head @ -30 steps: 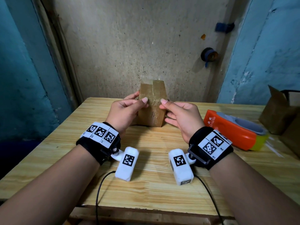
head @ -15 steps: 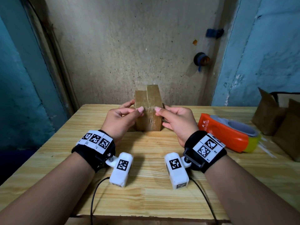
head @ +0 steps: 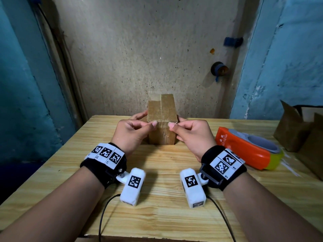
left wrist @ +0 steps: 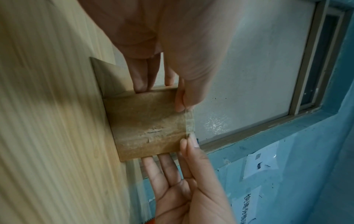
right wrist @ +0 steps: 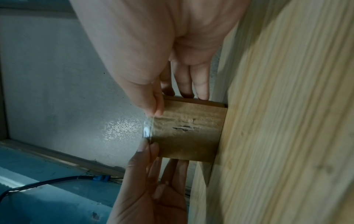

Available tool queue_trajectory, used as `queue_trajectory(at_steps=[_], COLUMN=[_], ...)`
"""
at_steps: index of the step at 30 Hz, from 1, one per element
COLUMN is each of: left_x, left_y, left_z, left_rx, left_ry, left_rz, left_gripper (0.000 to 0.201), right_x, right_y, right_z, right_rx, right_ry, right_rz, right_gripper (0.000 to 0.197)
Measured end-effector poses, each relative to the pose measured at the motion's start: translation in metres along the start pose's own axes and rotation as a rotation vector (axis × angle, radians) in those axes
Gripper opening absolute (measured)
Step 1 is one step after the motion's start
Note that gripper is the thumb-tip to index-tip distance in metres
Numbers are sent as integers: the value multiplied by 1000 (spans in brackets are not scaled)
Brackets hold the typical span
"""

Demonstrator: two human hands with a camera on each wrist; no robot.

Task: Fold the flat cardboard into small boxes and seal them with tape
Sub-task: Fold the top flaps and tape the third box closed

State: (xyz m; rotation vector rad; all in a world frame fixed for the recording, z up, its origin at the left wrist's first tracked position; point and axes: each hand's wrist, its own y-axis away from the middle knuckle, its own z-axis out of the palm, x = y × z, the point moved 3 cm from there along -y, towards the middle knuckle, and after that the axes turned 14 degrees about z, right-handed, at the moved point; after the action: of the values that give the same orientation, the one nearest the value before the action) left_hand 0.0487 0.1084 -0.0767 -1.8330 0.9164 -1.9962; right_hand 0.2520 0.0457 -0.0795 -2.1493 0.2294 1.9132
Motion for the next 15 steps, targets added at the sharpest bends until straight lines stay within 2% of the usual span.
queue_trajectory(at_steps=[4, 9, 13, 15], left_x=[-2, -1, 2, 3], left_y=[-1, -2, 1, 2], left_z=[2, 2, 2, 2], left_rx=[16, 0, -30, -25], left_ry=[29, 92, 14, -21], left_rz=[-32, -77, -102, -115], left_gripper=[32, 40, 20, 17], right_x=[2, 1, -1, -2], right_y=[-4, -1, 2, 3], right_z=[-1, -3, -5, -5], right_rx=[28, 74, 92, 94], right_ry=[38, -51, -96, -82], right_rz=[-36, 2, 2, -21], right_gripper=[11, 29, 30, 44])
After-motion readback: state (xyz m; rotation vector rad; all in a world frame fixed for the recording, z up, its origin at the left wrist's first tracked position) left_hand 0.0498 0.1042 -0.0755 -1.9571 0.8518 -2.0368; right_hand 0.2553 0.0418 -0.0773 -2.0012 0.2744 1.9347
